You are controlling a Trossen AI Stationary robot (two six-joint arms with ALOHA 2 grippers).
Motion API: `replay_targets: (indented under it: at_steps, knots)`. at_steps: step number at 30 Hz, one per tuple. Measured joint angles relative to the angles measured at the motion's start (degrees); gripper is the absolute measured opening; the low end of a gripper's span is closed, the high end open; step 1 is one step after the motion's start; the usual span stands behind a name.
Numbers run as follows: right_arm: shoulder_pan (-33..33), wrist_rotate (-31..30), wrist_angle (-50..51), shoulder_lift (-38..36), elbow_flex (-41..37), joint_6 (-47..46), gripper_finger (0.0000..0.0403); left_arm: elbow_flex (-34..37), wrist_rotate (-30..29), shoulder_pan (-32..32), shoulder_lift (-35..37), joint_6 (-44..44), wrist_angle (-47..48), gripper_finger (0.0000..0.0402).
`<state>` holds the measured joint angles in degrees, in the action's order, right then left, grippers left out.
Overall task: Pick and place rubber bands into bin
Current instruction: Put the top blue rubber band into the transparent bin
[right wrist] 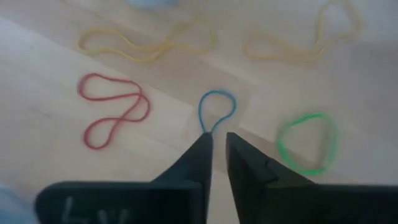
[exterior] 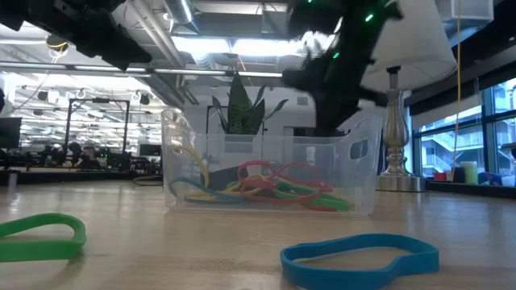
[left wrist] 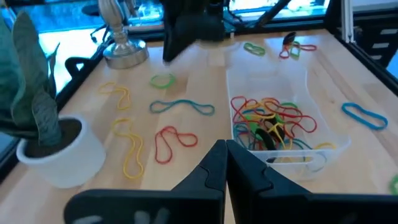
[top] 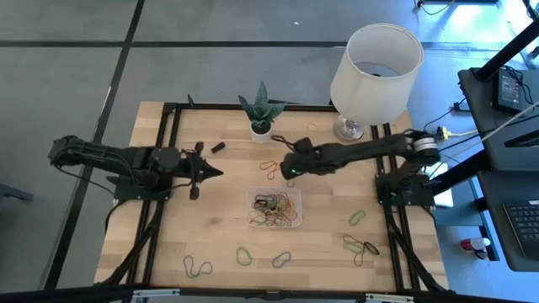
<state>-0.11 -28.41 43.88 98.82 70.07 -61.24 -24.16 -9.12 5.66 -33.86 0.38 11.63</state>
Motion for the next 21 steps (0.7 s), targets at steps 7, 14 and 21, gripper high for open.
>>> replay_targets:
  at_steps: [7,14,21]
  knots:
    - [-3.6,8.5,0.7,9.0,3.7,-3.1,0.0109,0.0,2.6,-1.5,0.5,5.5,0.3,0.0002]
    - [-4.4,11.6,0.7,12.0,4.0,-4.1,0.0153,0.0,6.7,-3.5,2.0,7.4,1.6,0.0002]
    - [-4.4,12.2,0.5,14.5,4.0,-5.9,0.0161,0.0,10.5,-5.1,2.3,7.4,2.6,0.0002]
